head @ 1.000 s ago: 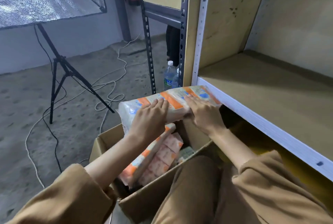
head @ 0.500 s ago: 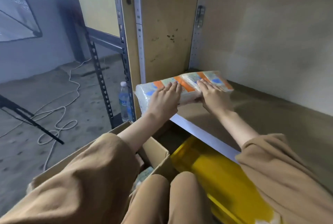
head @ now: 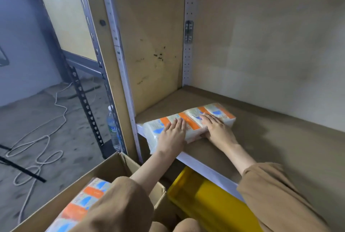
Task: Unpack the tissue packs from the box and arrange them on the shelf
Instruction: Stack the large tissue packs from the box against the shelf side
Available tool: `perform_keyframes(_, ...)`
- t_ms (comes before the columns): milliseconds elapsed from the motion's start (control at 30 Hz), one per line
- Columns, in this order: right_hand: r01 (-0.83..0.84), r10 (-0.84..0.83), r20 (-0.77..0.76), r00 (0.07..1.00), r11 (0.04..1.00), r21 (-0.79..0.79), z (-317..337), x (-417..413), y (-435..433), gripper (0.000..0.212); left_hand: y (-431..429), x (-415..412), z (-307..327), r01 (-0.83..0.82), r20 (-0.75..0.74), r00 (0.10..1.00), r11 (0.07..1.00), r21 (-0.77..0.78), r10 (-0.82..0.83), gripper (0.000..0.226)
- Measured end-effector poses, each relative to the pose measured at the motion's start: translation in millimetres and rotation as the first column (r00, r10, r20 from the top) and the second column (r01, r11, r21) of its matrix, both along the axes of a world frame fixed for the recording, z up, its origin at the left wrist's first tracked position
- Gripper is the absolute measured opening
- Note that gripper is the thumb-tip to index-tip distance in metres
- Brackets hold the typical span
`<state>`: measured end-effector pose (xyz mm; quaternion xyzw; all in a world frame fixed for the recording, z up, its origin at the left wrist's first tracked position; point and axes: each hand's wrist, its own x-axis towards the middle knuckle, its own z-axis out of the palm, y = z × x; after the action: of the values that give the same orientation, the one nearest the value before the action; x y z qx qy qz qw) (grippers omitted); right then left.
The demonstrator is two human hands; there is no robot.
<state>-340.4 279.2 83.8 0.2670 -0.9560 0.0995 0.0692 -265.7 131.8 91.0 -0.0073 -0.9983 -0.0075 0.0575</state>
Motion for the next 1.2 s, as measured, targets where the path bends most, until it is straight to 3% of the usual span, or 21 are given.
perform_keyframes(133,-0.032,0.030,0.103,0.994,0.999,0.018,5.5,-7.5,1.4,0.067,-11.1,6.7,-3.3,-0.061,0.048,0.997,0.997,-0.041,0.063,0.081)
perform_keyframes(233,-0.048,0.046,0.125,0.991,0.999,0.011,8.3,-12.2,-1.4,0.069,-14.2,6.9,-5.8,-0.079,0.066,0.994,0.993,-0.085,0.084,0.075)
perform_keyframes(533,-0.079,0.078,-0.012,0.997,0.992,-0.100,-7.4,-21.8,2.9,0.062,-11.4,-47.7,-8.0,-0.213,0.036,0.976,0.973,-0.087,0.216,0.065)
perform_keyframes(867,0.090,-0.057,0.279,0.959,0.990,-0.108,-44.3,-45.2,-22.0,0.060,-16.9,-114.4,-14.4,-0.323,-0.031,0.946,0.945,-0.046,0.321,0.050)
perform_keyframes(1200,0.100,-0.096,0.272,0.957,0.995,0.000,-42.9,-68.6,-37.7,0.068,-28.2,-165.9,-16.9,-0.371,-0.012,0.928,0.923,-0.105,0.372,0.048)
